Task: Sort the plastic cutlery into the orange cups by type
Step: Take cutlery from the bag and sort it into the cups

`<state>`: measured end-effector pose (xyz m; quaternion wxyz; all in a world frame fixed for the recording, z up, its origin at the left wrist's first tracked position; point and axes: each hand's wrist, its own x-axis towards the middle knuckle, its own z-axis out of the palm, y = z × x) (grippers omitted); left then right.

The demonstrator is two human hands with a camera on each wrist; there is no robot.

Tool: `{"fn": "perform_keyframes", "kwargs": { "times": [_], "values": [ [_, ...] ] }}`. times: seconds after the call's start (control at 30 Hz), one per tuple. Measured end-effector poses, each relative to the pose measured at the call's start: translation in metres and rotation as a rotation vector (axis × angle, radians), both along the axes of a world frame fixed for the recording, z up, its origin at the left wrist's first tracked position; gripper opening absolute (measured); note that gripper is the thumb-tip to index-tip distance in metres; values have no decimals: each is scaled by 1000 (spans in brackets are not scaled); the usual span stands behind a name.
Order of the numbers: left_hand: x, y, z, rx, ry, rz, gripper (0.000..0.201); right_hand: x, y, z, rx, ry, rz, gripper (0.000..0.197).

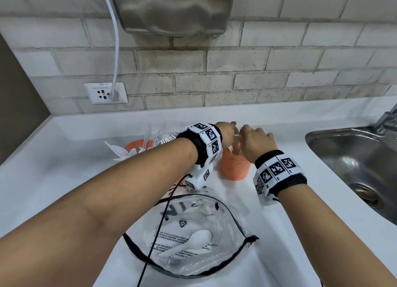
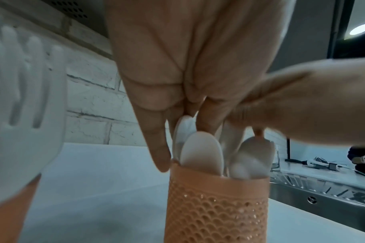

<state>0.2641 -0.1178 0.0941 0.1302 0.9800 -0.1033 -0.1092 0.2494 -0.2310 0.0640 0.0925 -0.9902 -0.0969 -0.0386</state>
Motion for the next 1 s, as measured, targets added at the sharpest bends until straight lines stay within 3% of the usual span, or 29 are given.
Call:
{"fn": "perform_keyframes", "kwargs": {
  "times": [0.1, 0.3, 0.47, 0.57, 0.67, 0.83, 1.0],
  "values": [
    [-2, -3, 0, -17, 91, 1, 62, -2, 1, -6, -83, 95, -12, 47],
    [-15, 7, 14, -67, 113, 27, 70, -11, 3, 13, 25, 5, -41, 54],
    [-52, 23, 50, -126, 16, -3, 57, -40, -1, 38, 245, -74, 98, 40],
    [-97, 35, 75, -55, -145, -107, 50, -66, 1, 47, 442, 70, 269, 26],
    [-147, 49, 83, -52, -169, -143, 38, -87, 4, 48, 478, 208, 388, 17],
    [-208, 72, 52, -19, -76, -132, 23, -110, 1, 32, 485, 275, 445, 10],
    [-218, 82, -20, 171, 170, -115, 32, -141, 5, 24, 514, 369, 550, 20]
  ]
}}
